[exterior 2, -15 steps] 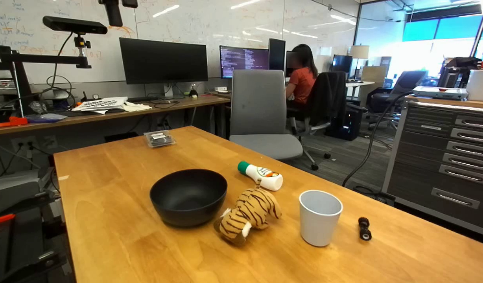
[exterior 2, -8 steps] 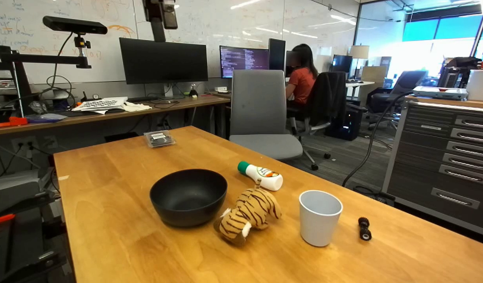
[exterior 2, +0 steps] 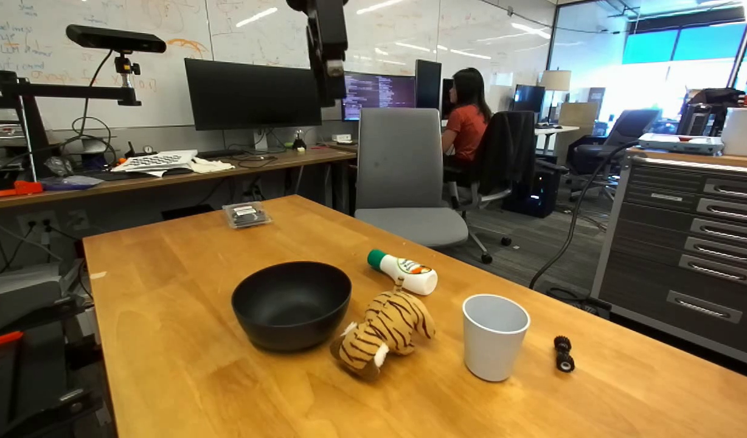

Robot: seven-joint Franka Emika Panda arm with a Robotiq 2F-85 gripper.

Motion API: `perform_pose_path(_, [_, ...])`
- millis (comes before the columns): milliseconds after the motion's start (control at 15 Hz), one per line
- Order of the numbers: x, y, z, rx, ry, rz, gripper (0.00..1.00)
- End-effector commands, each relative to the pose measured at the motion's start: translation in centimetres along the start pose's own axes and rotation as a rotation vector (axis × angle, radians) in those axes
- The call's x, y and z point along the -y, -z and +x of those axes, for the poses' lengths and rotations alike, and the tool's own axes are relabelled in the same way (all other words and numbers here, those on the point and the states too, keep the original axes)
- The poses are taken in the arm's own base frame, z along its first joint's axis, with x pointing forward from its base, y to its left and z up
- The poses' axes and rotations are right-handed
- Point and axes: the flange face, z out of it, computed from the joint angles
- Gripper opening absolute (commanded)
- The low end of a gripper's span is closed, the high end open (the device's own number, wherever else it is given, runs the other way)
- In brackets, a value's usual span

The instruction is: Pick up the plush tiger and put it in the bowl

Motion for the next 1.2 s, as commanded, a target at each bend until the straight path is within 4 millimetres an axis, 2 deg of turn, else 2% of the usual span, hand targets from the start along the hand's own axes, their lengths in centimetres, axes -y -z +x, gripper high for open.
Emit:
perform_pose_path(0, [0.2, -2.7, 3.6, 0.005, -0.123, 0.022, 1.00])
perform_pose_path(467, [0.1, -10.1, 6.0, 0.028, -0.221, -0.002, 1.00])
perform_pose_path(667, [-0.5, -13.1, 6.4, 0.042, -0.247, -0.033, 1.00])
perform_pose_path(1133, [-1.6, -18.3, 6.2, 0.119, -0.289, -0.078, 1.00])
